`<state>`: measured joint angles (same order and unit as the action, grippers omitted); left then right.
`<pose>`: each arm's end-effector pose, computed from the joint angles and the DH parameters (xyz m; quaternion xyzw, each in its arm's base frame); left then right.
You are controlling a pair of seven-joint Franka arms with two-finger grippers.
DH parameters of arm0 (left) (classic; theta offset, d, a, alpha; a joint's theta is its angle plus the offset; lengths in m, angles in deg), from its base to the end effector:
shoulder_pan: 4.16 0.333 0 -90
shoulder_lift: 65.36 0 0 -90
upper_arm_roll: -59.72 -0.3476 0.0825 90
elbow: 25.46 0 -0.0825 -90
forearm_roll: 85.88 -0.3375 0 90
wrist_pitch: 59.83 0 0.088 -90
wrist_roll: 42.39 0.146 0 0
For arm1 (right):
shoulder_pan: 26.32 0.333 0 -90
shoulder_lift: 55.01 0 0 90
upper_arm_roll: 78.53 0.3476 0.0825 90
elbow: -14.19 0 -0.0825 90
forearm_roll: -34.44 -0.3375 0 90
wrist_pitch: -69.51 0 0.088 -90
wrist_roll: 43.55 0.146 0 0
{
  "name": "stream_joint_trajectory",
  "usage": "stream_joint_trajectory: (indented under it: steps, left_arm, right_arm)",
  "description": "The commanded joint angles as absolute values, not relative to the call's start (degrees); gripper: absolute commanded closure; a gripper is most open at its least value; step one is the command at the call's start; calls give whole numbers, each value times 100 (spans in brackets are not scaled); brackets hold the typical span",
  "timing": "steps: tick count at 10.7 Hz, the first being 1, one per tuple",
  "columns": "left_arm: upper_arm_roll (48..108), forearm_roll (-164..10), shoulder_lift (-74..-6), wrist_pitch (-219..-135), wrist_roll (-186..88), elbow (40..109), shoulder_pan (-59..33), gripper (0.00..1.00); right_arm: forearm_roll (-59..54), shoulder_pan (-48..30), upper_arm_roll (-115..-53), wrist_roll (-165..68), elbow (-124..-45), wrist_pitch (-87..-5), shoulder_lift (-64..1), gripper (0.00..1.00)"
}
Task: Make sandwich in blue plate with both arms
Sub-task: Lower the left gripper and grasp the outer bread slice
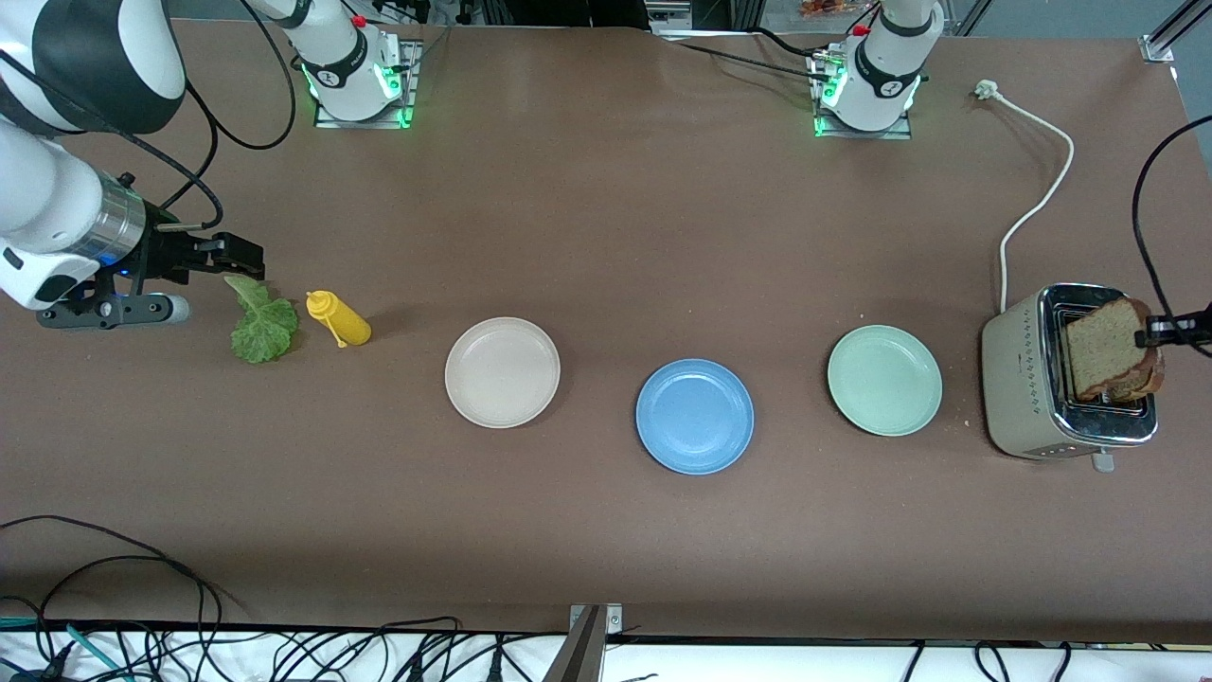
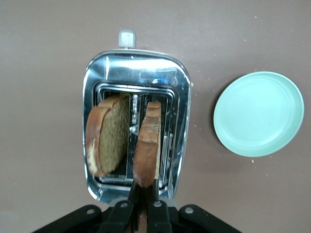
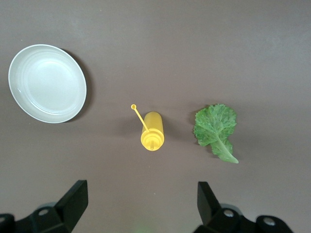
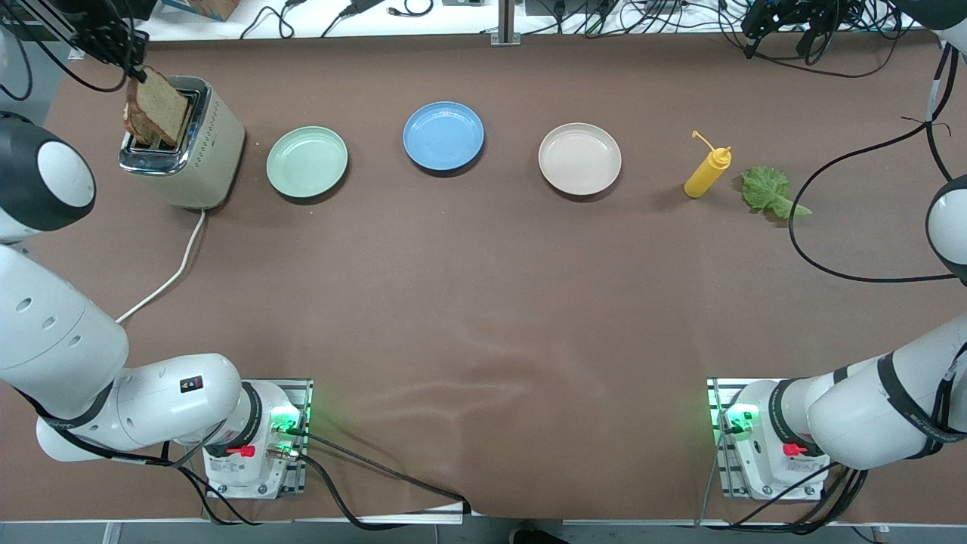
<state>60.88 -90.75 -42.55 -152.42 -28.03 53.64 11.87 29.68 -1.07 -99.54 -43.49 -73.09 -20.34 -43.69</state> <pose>0.5969 0.1731 0.4746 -0.9960 0.0005 0.0881 0.0165 0.5535 0.0713 0.5374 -0.9970 -0.0344 0.0699 0.0035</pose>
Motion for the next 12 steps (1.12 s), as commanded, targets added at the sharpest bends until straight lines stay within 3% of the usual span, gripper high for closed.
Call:
stream_joint_trajectory:
  steps: [1, 4, 12]
  left_arm:
    - [6103, -9071, -4812, -14711, -2604, 5409, 1202, 100]
    - [6147, -9089, -5094, -14499, -2587, 5400, 1193, 100]
    - [6183, -9221, -5034, -14508, -2639, 5400, 755, 100]
  right_arm:
    - [2890, -109, -9962, -4294, -7300, -1970, -4367, 0]
    - [2881, -109, -9962, -4302, -7335, -1961, -4367, 0]
    - [2881, -109, -9962, -4311, -7335, -1952, -4376, 0]
